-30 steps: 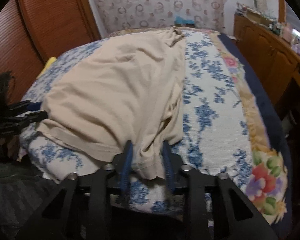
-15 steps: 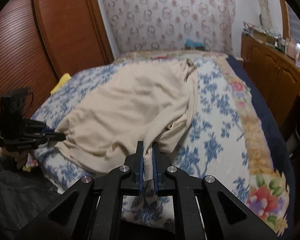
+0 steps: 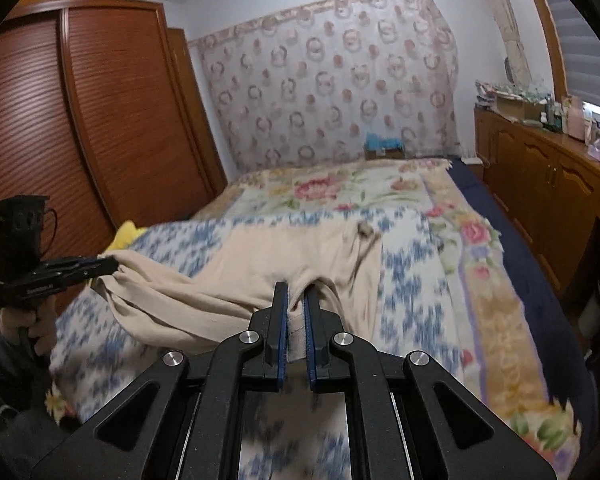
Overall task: Fold small clothes
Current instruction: 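Lift the hem with the right gripper and fold it over the shirt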
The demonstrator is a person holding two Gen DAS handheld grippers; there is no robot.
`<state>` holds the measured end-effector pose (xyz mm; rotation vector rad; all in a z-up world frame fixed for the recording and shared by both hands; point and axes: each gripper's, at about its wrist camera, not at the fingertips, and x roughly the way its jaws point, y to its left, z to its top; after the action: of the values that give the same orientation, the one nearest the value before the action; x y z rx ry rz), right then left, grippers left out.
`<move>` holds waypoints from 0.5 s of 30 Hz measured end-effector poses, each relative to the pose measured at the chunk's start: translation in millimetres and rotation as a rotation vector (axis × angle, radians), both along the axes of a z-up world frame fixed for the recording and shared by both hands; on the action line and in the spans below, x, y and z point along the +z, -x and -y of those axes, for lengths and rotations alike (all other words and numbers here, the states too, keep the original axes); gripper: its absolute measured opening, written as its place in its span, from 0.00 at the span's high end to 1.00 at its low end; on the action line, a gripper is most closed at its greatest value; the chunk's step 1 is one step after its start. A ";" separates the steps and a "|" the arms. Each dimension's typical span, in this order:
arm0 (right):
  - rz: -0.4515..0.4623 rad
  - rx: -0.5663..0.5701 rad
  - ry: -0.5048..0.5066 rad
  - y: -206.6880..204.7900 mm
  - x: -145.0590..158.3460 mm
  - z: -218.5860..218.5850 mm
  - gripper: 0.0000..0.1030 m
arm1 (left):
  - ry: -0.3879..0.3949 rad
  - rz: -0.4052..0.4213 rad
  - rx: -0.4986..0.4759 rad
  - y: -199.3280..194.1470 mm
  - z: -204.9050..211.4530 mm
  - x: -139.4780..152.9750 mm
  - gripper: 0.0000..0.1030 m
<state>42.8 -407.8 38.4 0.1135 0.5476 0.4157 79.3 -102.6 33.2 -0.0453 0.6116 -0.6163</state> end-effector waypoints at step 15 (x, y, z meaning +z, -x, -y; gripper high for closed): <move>-0.053 0.009 0.060 -133.1 -1.4 -1.3 0.96 | -0.064 -0.063 0.076 -132.6 8.7 -9.9 0.98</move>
<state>175.9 -406.5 37.0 0.0644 0.6121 0.4055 211.9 -111.3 23.3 -0.0285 0.6875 -0.5227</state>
